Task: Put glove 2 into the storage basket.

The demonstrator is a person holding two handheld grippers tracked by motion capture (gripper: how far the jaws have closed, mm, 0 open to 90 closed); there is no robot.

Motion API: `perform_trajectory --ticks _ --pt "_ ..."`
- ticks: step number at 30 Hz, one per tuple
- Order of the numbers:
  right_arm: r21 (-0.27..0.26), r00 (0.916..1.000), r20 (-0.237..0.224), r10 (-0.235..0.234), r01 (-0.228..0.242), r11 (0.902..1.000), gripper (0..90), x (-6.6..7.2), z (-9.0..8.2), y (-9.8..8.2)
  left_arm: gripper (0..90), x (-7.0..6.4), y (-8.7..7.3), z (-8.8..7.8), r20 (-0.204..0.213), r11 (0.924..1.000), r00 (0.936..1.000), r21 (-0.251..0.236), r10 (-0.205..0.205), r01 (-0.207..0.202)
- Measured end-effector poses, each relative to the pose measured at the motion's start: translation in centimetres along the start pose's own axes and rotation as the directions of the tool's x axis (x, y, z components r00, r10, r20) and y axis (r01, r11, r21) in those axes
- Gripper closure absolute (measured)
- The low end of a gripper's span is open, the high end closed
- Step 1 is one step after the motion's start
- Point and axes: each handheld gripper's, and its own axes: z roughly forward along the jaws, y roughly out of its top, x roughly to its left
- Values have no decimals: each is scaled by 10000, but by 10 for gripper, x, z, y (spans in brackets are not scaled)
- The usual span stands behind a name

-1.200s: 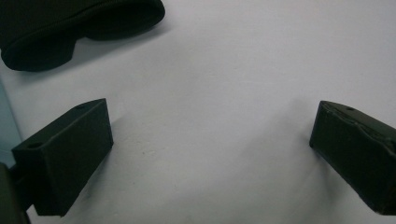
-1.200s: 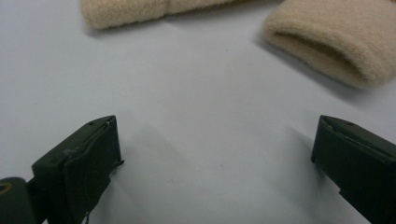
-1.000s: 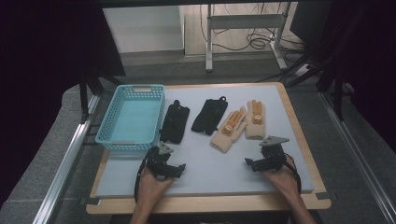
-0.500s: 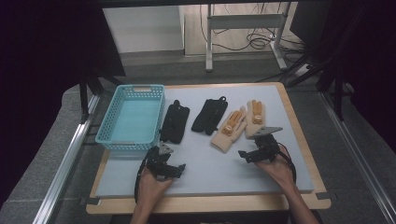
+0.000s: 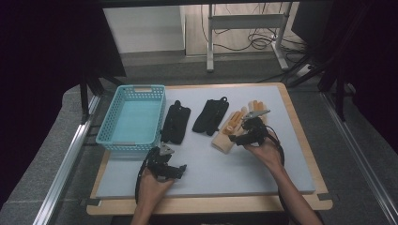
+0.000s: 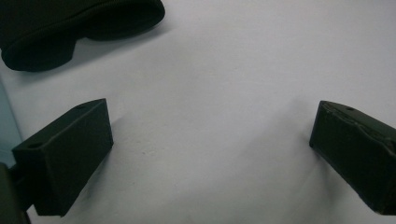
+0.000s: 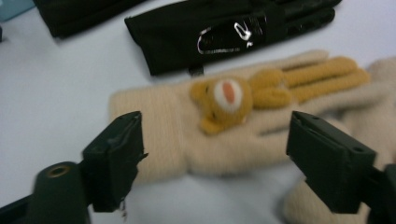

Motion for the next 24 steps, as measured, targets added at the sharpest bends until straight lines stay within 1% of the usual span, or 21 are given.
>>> perform_trajectory --ticks 3,8,12,16,20,23,24 --pt "-33 9999 -164 55 -55 10000 289 -3 9 9 0 0 0 0 1 10000 10000 1 0 0" --pt "9 9996 -280 62 -62 10000 382 -11 27 25 0 0 0 0 1 10000 10000 -2 -4 4" --pt "59 9990 -436 91 -88 9999 482 -14 42 39 0 0 0 0 6 10000 10000 -1 -4 4" --pt "153 9996 -237 -124 128 9998 521 -16 55 51 0 0 0 0 3 10000 10000 4 6 -6" --pt "124 9998 14 -203 203 9997 535 -20 68 65 0 0 0 0 5 10000 10000 1 4 -4" --pt "179 9996 112 -273 271 9995 526 -21 76 73 0 0 0 0 17 10000 10000 -14 -9 9" --pt "219 9996 161 -231 228 9995 500 -22 79 75 0 0 0 0 20 10000 10000 -15 -17 17"
